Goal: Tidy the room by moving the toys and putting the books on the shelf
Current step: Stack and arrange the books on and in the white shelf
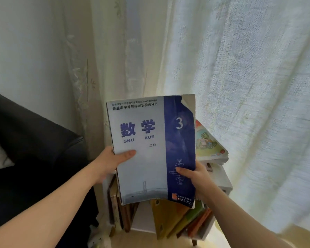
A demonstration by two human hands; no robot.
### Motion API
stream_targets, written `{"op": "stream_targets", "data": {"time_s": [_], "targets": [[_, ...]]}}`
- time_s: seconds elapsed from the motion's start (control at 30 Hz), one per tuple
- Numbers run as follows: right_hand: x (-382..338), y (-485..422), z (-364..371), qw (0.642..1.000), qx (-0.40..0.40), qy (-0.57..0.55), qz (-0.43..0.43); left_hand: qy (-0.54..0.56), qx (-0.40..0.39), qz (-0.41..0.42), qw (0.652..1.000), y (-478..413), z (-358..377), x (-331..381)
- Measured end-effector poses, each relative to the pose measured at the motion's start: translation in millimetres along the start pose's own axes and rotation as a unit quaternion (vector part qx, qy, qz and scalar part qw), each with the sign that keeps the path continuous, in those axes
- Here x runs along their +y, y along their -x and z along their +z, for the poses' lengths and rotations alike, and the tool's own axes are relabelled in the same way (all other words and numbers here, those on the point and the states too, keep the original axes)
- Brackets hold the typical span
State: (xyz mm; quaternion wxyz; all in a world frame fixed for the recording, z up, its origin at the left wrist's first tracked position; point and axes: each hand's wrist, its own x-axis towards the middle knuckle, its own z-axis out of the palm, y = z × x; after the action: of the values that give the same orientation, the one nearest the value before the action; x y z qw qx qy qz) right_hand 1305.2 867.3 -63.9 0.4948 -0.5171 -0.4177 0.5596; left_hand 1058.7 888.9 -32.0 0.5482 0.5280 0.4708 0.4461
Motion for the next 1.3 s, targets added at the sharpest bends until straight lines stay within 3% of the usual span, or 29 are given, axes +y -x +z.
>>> {"op": "stream_targets", "data": {"time_s": [0.17, 0.5, 0.8, 0.97, 1.3], "targets": [[28.3, 19.8, -4.8, 0.991, -0.082, 0.066, 0.088, -0.050, -0.072, -0.055, 0.995, 25.3, -11.5, -27.0], [100.6, 18.8, -4.5, 0.968, -0.023, 0.177, 0.179, -0.161, -0.019, -0.154, 0.975, 49.4, -5.3, -89.6], [102.4, -9.5, -6.4, 0.972, 0.018, 0.119, 0.201, -0.410, -0.030, -0.205, 0.888, 30.2, 1.6, -132.0], [100.9, -32.5, -9.1, 0.967, 0.101, 0.111, 0.204, -0.393, 0.032, -0.225, 0.891, 22.9, 3.8, -150.1], [120.0, -39.4, -20.4, 0.952, 0.061, 0.138, 0.266, -0.312, 0.120, -0.210, 0.919, 14.0, 27.5, -151.9]]}}
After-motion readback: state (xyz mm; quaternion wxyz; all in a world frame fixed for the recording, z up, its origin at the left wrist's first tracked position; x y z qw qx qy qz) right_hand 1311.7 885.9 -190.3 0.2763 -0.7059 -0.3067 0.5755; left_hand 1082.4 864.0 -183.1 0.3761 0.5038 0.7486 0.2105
